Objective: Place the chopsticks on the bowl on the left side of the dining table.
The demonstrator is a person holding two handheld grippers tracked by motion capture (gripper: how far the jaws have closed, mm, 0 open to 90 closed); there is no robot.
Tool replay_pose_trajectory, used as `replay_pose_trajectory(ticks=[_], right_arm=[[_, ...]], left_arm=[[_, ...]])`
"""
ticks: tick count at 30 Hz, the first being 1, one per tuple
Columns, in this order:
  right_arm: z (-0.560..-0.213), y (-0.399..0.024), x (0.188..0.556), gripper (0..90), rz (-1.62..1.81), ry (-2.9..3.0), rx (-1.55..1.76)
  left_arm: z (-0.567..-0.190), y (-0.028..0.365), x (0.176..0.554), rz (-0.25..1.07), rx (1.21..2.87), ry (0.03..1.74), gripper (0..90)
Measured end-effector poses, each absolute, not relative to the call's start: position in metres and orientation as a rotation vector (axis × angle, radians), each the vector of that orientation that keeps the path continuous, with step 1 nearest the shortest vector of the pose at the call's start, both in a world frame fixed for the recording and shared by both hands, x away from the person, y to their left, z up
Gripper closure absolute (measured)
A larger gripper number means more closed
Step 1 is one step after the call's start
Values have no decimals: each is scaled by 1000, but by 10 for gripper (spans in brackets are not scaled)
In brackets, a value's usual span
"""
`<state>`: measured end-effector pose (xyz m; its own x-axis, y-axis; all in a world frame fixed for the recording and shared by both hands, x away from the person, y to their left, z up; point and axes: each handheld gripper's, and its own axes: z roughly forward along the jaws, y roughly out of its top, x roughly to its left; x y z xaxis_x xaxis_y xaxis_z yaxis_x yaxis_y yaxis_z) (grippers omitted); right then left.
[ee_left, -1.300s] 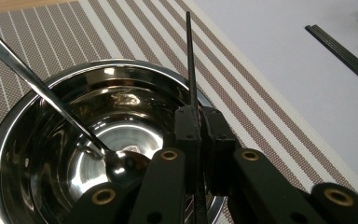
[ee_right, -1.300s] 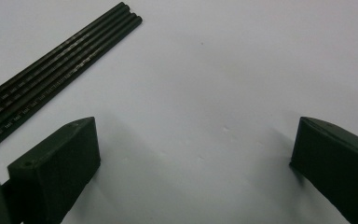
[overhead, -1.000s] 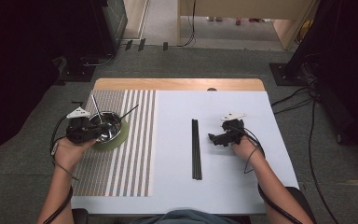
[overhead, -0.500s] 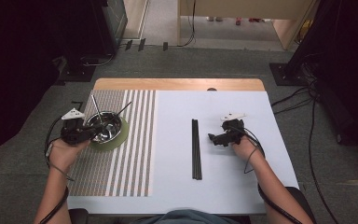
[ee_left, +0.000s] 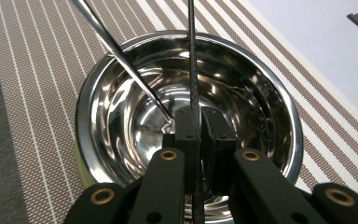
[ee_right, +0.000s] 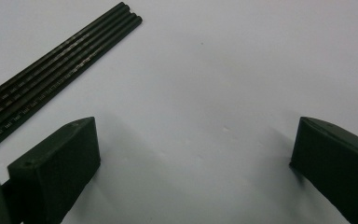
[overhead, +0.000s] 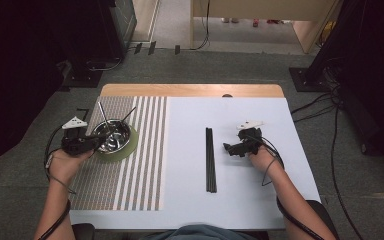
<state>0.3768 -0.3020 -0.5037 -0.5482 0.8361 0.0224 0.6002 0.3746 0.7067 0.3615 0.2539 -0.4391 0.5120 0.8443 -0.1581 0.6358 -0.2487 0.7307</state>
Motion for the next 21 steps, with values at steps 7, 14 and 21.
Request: replay_pose_trajectory(ticks=[7,14,21], right_arm=[[-504,-302,377,7,969,2300,1256],[-504,-302,377,7,969,2300,1256],[-504,-302,377,7,969,2300,1256]], left_arm=[[-440,258,361,355,1966,1220,868],[-441,258,361,368,1957,1221,865],[-441,257,361,369,1957,1222,864]])
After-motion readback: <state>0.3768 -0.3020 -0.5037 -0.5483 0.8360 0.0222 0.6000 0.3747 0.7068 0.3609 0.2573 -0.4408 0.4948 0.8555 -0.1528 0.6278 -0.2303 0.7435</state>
